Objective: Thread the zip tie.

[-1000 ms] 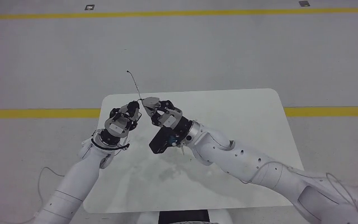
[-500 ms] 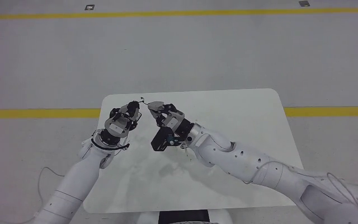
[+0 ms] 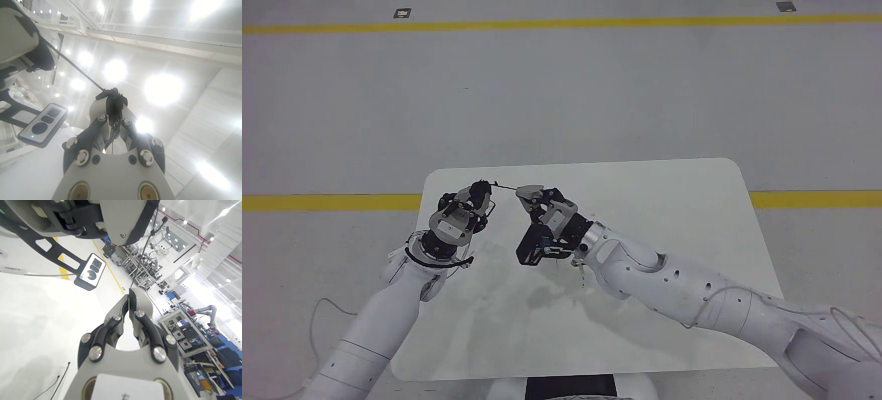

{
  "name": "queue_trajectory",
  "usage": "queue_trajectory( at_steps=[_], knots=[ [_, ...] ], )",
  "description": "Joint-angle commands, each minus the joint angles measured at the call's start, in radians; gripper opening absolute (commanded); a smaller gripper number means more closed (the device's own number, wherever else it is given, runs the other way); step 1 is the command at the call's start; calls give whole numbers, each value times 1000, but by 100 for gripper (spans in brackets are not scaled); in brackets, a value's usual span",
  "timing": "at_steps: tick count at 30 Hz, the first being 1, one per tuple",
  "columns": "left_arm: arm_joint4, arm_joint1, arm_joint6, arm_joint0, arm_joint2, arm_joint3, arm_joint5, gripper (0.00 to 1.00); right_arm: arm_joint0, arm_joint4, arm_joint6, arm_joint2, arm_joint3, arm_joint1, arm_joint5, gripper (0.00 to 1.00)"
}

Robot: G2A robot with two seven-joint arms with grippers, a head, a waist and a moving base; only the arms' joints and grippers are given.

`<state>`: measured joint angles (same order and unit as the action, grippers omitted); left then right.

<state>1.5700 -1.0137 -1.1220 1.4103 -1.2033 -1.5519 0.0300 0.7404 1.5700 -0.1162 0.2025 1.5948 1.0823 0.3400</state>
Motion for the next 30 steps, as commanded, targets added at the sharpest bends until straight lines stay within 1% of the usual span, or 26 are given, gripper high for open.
queue_trajectory(
  at_steps=[1,14,15,16,17,22,30],
  knots=[
    [0,0,0,0,0,0,0,0,0,0,6,-2,1,-2,0,0],
    [0,0,0,0,0,0,0,0,9,0,27,-2,16,-10,0,0],
    [0,0,0,0,0,0,0,0,12,0,27,4,20,-11,0,13],
    [0,0,0,0,0,0,0,0,16,0,19,10,27,-13,0,47],
    [0,0,0,0,0,0,0,0,19,0,11,15,31,-16,0,100],
    [0,0,0,0,0,0,0,0,41,0,-39,38,58,-31,0,100],
    [0,0,0,0,0,0,0,0,50,0,-78,56,102,-47,0,100]
  ],
)
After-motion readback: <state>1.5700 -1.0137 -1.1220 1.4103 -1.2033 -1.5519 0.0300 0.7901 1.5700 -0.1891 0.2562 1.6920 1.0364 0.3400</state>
